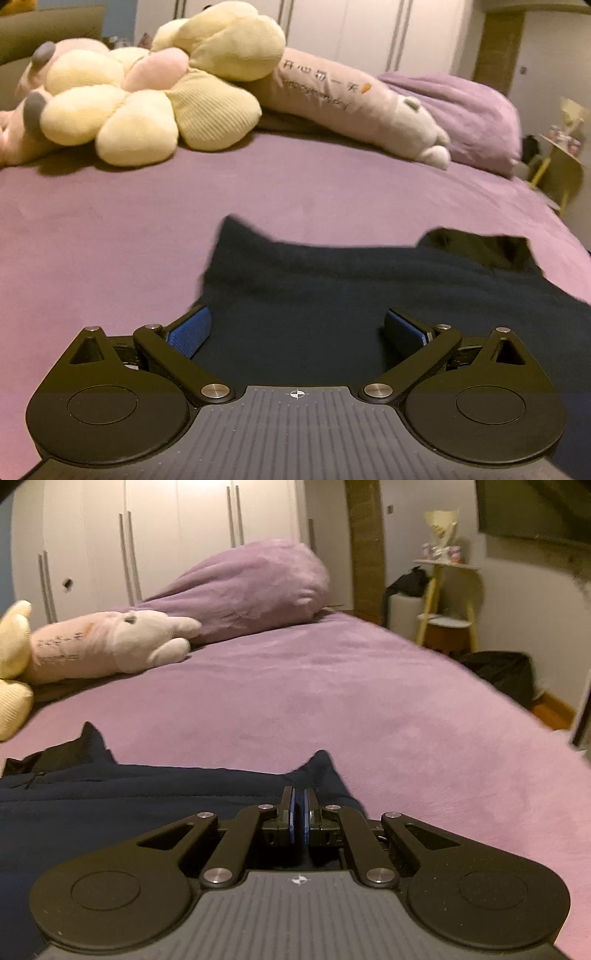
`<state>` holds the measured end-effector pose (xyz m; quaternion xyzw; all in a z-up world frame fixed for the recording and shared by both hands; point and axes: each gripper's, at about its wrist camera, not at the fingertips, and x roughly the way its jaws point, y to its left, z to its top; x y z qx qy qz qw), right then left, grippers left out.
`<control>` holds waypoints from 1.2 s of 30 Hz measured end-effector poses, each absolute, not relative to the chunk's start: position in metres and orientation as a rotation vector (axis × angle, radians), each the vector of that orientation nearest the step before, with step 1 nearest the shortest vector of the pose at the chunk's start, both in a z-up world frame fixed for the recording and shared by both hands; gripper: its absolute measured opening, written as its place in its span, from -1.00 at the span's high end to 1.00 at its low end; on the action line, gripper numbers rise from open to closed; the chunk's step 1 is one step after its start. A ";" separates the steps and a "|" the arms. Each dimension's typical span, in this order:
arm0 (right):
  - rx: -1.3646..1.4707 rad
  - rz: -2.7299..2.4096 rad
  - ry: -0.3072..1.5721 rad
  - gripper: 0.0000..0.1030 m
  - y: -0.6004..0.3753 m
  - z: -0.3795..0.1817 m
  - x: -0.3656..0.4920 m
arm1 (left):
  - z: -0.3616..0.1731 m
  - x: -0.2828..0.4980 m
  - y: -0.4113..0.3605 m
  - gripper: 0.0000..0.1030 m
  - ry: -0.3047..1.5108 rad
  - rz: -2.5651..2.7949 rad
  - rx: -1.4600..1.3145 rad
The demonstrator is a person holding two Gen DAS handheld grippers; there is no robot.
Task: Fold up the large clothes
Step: 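Grasp the collar edge of the jacket with both tools, then fold the held collar edge over the jacket bundle with both tools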
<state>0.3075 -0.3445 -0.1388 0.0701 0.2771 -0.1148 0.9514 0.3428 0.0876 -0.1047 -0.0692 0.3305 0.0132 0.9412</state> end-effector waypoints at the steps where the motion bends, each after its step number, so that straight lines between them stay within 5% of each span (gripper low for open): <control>1: 0.123 -0.261 0.560 0.87 -0.341 -0.131 0.297 | -0.099 0.327 0.096 -1.00 0.662 0.026 -0.127; 8: 0.234 -0.034 0.521 0.81 -0.304 -0.097 0.190 | -0.098 0.249 0.172 -0.94 0.758 -0.035 -0.315; 13: 0.297 0.130 0.633 0.81 -0.257 -0.107 0.172 | -0.115 0.251 0.186 -0.58 0.820 -0.119 -0.538; 18: 0.248 0.211 0.668 0.81 -0.217 -0.102 0.168 | -0.137 0.268 0.188 -0.54 0.869 -0.172 -0.674; 22: 0.202 0.243 0.699 0.81 -0.200 -0.101 0.170 | -0.151 0.271 0.199 -0.05 0.885 -0.244 -0.809; 28: 0.173 0.217 0.752 0.82 -0.184 -0.108 0.173 | -0.143 0.270 0.199 0.39 0.870 -0.271 -0.830; 36: 0.202 0.196 0.757 0.94 -0.181 -0.113 0.170 | -0.103 0.268 0.185 0.47 0.845 -0.276 -0.803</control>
